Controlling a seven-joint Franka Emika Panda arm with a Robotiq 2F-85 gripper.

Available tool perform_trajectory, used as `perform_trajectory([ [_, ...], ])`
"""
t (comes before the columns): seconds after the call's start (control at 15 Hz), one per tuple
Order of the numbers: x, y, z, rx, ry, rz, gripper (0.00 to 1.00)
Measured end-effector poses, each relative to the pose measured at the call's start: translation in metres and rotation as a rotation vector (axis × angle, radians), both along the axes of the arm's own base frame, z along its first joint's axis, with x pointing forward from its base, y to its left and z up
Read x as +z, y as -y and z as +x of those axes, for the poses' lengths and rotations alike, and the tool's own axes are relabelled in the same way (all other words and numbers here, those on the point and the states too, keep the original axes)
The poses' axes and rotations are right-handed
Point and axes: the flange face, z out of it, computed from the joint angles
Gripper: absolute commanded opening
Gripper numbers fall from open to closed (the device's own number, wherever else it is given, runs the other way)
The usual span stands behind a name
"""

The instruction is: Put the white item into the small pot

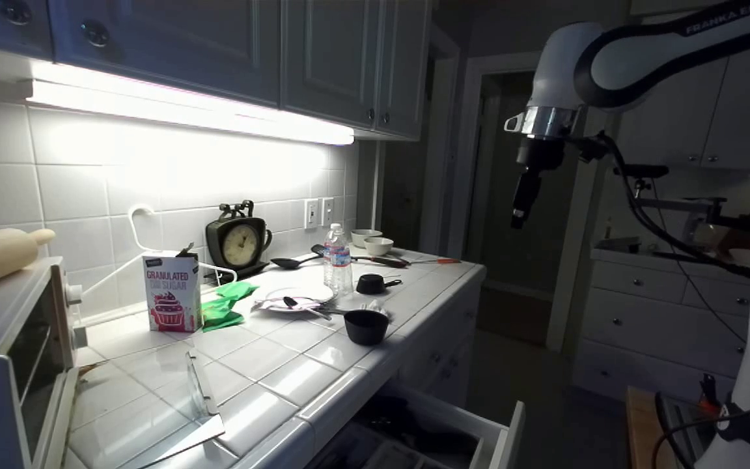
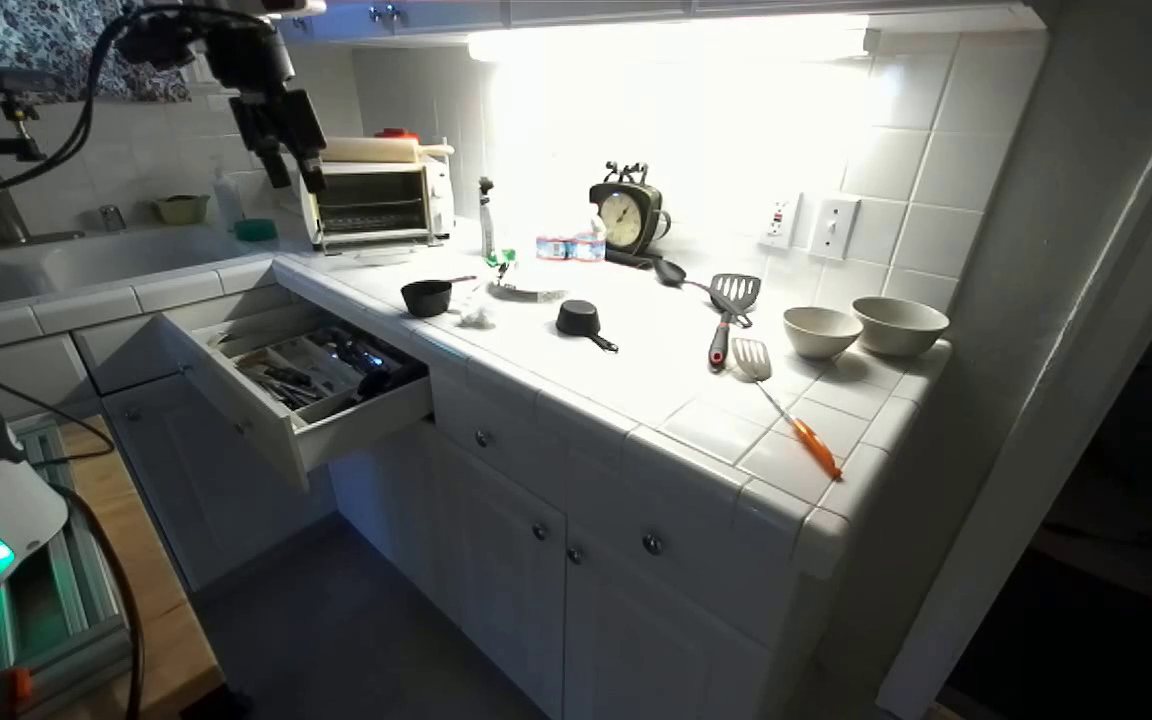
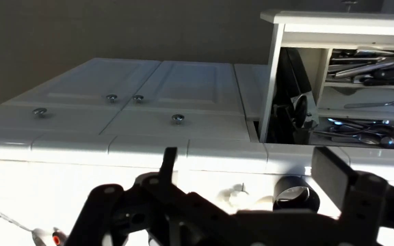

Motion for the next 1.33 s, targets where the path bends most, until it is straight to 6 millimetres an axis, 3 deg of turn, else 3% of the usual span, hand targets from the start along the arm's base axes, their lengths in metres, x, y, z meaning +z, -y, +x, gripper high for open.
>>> perform_trajectory([
  [0.2, -0.012, 0.002, 0.013, -0.027, -0.027, 0.024, 1.0],
  [0.53, -0.01, 0.002, 0.015, -0.03, -0.024, 0.025, 1.0],
  [0.73, -0.018, 0.002, 0.019, -0.159, -0.039, 0.027, 1.0],
  [1.07, -0.056, -0.012, 0.048, -0.384, -0.111, 0.03, 1.0],
  [1.33, -0.086, -0.016, 0.086, -0.421, -0.098, 0.032, 1.0],
])
